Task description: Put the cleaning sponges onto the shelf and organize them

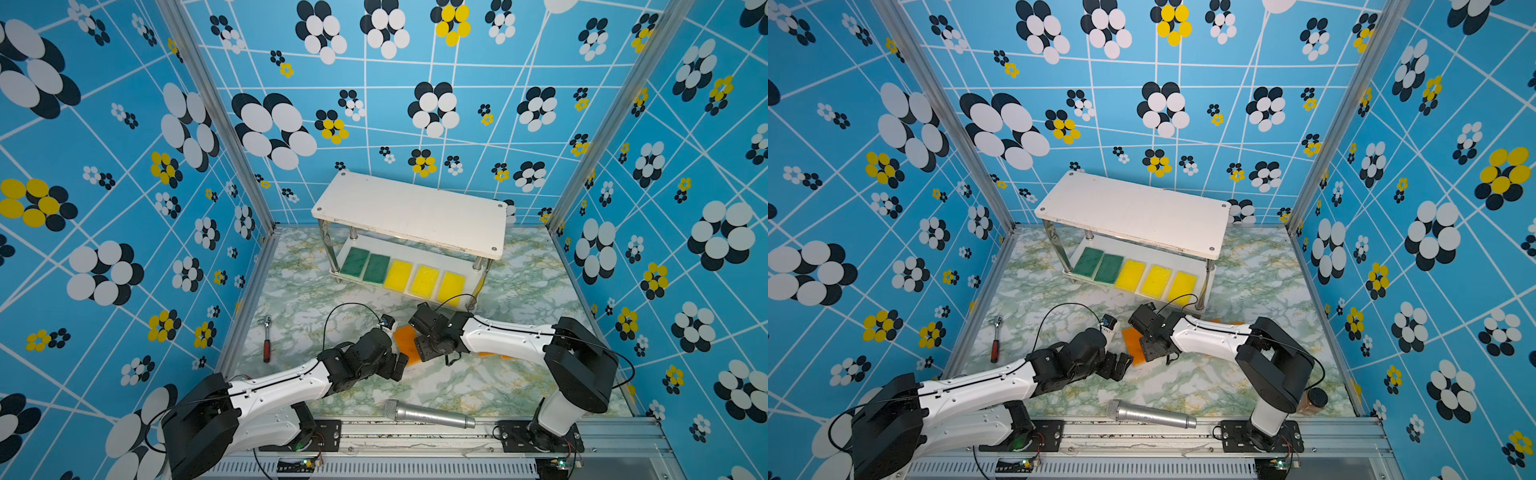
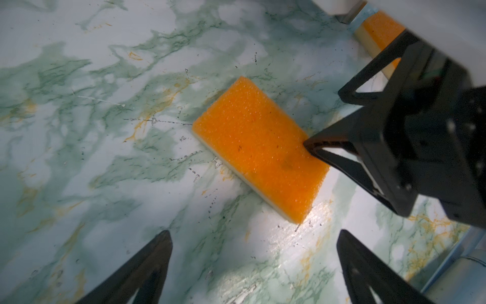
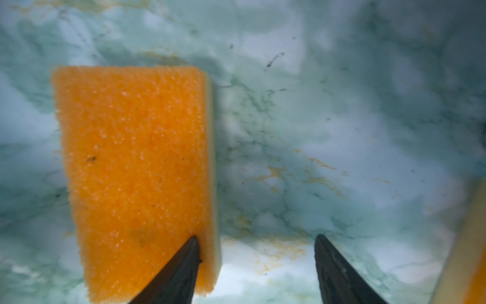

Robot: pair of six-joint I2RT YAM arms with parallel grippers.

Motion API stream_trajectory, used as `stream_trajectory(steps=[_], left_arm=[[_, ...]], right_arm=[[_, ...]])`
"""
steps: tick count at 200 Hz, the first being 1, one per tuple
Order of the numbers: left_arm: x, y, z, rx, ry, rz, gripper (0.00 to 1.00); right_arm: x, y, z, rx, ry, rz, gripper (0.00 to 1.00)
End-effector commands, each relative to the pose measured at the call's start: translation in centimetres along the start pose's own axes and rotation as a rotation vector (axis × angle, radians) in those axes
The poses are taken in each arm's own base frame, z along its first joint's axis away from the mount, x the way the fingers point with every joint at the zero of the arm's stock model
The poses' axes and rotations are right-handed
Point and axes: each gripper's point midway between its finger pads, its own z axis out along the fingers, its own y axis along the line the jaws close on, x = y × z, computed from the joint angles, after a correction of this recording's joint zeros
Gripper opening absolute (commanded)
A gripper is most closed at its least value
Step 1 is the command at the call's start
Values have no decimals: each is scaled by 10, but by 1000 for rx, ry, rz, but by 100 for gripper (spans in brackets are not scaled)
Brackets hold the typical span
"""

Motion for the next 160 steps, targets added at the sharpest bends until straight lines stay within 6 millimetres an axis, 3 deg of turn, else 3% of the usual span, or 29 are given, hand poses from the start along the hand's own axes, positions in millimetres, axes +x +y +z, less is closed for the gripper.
stream_trajectory(steps=[1,28,67,125,160], left_arm=[[5,0,3,-5,3,-17,99],[11,-6,6,-14,23,-26,99],[23,-15,7,-14,53,-46,99],[7,-24,19,-117,43,-78,99],[5,-45,40,-146,95,-51,99]], right_arm=[[-2,19,-15,-119,-31,-30,72],[-5,5,-32,-89,-73,-26,72],[-1,-22,-41,-3,-89,-20,73],[1,-44,-43,9,-118,44,73],[6,-57,-45,29,-118,69,73]])
